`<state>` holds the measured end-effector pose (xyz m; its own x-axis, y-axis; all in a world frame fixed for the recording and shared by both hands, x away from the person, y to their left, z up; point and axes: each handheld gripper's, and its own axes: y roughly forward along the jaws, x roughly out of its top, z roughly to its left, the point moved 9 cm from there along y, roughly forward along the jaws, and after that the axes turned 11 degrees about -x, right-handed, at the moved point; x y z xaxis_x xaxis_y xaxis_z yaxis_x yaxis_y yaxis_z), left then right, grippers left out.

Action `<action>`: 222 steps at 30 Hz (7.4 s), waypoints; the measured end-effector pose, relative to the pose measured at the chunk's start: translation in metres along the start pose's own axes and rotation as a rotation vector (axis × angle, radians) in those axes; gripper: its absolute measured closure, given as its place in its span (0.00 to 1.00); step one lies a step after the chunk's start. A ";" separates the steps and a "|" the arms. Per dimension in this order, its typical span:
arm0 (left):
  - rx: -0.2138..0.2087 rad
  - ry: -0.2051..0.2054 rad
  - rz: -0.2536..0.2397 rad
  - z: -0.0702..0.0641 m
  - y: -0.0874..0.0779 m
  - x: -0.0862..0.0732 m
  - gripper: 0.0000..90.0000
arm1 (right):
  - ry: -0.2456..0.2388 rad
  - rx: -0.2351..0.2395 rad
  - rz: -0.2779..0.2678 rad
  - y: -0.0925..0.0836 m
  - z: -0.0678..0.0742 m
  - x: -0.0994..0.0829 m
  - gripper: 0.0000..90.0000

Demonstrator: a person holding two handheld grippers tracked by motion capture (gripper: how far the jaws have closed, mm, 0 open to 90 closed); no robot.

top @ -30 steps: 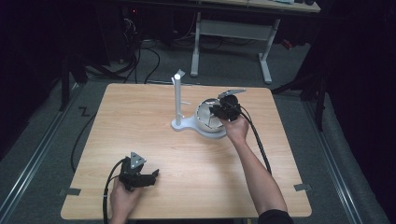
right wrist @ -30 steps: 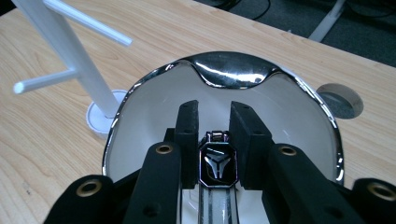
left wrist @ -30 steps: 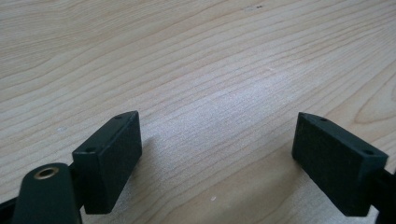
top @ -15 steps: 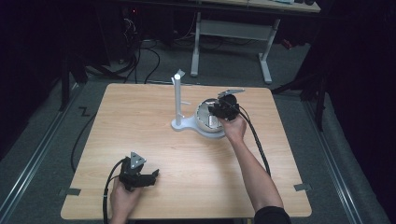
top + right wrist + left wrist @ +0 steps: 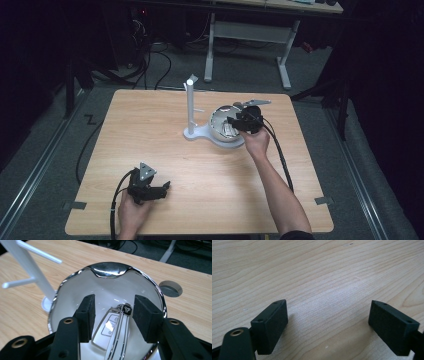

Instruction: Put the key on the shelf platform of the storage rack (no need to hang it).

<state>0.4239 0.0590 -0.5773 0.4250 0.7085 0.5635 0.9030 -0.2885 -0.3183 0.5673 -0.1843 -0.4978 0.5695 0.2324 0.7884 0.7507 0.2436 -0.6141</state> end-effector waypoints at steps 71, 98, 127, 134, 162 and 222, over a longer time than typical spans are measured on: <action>-0.001 -0.009 0.002 -0.001 0.000 -0.001 0.18 | 0.128 0.049 -0.125 -0.134 -0.056 -0.044 0.63; 0.000 -0.007 0.003 -0.001 0.000 -0.001 0.18 | 0.168 0.071 -0.186 -0.173 -0.050 -0.081 0.62; 0.001 -0.009 0.001 -0.001 0.000 -0.001 0.18 | 0.172 0.113 -0.195 -0.165 -0.020 -0.114 0.62; 0.003 -0.012 -0.002 0.000 0.000 0.000 0.18 | 0.180 0.125 -0.176 -0.155 -0.010 -0.120 0.62; 0.004 -0.014 -0.004 0.000 0.000 0.000 0.18 | 0.155 0.142 -0.058 -0.114 0.011 -0.155 0.62; 0.004 -0.012 -0.005 0.000 0.000 0.000 0.18 | -0.098 -0.065 0.084 -0.087 0.012 -0.188 0.39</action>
